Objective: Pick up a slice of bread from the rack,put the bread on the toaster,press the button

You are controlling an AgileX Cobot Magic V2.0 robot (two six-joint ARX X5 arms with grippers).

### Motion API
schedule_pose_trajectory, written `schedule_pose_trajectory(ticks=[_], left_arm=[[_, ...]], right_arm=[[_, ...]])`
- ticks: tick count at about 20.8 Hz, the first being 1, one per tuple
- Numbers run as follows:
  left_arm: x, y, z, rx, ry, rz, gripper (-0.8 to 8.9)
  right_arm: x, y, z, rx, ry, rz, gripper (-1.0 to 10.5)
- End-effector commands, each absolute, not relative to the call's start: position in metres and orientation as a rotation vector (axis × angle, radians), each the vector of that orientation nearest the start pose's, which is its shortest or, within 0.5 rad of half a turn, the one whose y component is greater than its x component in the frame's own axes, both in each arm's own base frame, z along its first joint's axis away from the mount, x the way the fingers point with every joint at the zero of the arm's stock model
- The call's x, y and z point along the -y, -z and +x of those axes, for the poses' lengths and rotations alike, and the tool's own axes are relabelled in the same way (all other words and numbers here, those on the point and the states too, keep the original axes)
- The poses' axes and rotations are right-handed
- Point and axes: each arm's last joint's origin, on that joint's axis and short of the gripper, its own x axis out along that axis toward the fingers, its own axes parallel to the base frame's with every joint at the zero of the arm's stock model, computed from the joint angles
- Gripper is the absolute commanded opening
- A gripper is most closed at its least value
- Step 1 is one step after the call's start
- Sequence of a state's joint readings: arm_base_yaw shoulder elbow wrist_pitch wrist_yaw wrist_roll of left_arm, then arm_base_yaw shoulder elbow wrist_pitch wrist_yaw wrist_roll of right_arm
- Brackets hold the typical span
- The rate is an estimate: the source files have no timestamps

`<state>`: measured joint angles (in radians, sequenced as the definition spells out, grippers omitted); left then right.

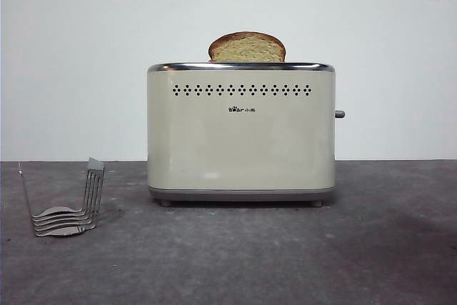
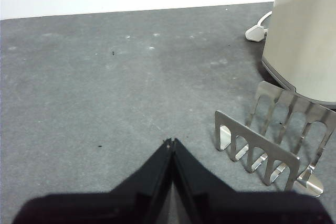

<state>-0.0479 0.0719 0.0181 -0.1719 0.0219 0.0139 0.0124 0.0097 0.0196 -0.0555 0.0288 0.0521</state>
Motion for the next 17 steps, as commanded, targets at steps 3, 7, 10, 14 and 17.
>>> schedule_pose_trajectory(ticks=[3, 7, 10, 14, 17], left_arm=[[0.005, -0.144, 0.099, -0.231, 0.072, 0.006, -0.03], [0.005, -0.144, 0.099, -0.231, 0.072, 0.006, -0.03], [0.005, -0.144, 0.099, -0.231, 0.072, 0.006, -0.03], [0.005, -0.144, 0.099, -0.231, 0.072, 0.006, -0.03], [0.005, -0.144, 0.099, -0.231, 0.072, 0.006, -0.03]], right_arm=[[-0.001, -0.161, 0.097, -0.065, -0.018, -0.003, 0.0], [-0.001, -0.152, 0.096, -0.154, -0.019, -0.006, 0.0], [-0.001, -0.151, 0.096, -0.173, -0.015, -0.002, 0.0], [-0.001, -0.150, 0.096, -0.174, -0.010, -0.003, 0.0], [-0.001, -0.150, 0.096, -0.175, -0.011, -0.003, 0.0]])
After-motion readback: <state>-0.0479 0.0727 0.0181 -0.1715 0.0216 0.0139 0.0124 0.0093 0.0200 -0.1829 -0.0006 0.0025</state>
